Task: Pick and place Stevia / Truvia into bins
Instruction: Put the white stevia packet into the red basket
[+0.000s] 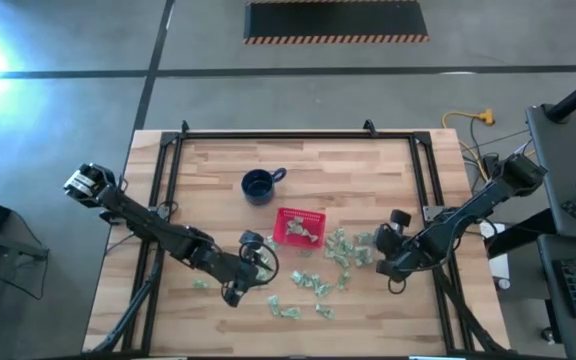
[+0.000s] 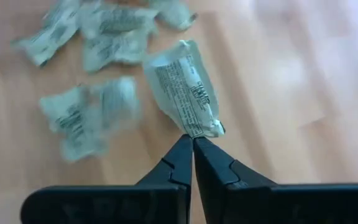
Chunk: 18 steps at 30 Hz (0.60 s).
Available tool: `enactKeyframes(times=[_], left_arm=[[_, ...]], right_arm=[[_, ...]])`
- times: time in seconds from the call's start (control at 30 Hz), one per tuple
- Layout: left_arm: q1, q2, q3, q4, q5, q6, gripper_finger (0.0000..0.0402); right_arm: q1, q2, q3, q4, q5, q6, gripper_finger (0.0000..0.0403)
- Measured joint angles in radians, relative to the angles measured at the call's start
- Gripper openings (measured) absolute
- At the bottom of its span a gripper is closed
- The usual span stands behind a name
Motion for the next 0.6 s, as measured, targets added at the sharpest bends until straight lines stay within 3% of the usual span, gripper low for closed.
enactKeyframes(times=[0.27,0.6], left_arm=[[0.000,0.000,0.001,-0.002,0.000,0.000,0.0148],[-0.011,0.000,-0.004,-0.184,-0.001,-0.199,0.0148]], right_arm=[[-0.035,0.030,0.083,0.061,0.176,-0.183,0.0008],[-0.181,0.190,0.216,0.313,0.196,-0.618,0.0008]])
